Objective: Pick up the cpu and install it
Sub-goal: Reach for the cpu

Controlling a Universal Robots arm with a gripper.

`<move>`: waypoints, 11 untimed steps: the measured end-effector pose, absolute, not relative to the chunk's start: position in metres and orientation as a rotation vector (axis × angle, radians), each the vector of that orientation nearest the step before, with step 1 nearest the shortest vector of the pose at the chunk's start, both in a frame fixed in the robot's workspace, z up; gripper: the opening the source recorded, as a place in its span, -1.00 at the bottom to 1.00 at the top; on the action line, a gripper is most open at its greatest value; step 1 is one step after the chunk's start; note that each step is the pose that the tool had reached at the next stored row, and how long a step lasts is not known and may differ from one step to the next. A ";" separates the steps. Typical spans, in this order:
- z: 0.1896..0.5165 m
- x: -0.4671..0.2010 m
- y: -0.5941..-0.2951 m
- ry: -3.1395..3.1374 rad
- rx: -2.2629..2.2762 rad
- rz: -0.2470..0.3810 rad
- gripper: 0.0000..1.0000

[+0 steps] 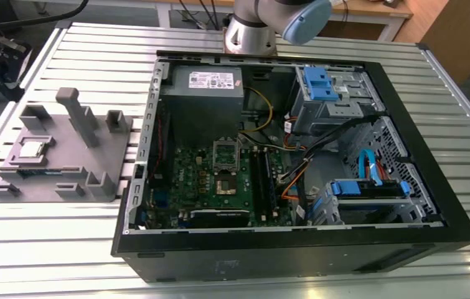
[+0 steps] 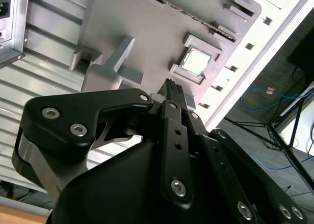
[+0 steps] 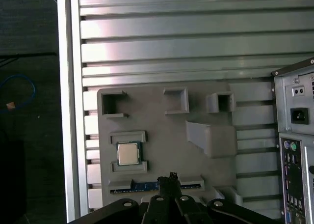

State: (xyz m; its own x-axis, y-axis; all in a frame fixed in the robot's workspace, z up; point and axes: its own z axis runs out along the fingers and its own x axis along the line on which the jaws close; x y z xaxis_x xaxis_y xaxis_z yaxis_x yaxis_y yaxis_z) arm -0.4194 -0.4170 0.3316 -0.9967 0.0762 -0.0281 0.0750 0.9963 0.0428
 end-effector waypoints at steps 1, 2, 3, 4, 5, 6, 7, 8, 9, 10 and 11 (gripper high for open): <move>0.330 -0.420 -0.417 3.109 0.118 0.065 -0.79; 0.329 -0.421 -0.417 3.109 0.118 0.065 -0.79; 0.328 -0.422 -0.418 3.109 0.118 0.065 -0.79; 0.326 -0.424 -0.418 3.109 0.118 0.065 -0.79; 0.325 -0.425 -0.418 3.109 0.118 0.065 -0.79; 0.323 -0.427 -0.418 3.109 0.118 0.065 -0.79; 0.322 -0.428 -0.419 3.109 0.118 0.065 -0.79; 0.320 -0.430 -0.419 3.109 0.118 0.065 -0.79; 0.318 -0.431 -0.419 3.109 0.118 0.065 -0.79; 0.317 -0.432 -0.419 3.109 0.118 0.065 -0.79; 0.315 -0.434 -0.419 3.109 0.118 0.065 -0.79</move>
State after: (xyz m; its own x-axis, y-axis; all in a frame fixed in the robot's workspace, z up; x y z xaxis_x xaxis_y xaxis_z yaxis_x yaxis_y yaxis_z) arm -0.4340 -0.4193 0.3153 -0.9967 0.0762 -0.0280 0.0750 0.9963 0.0428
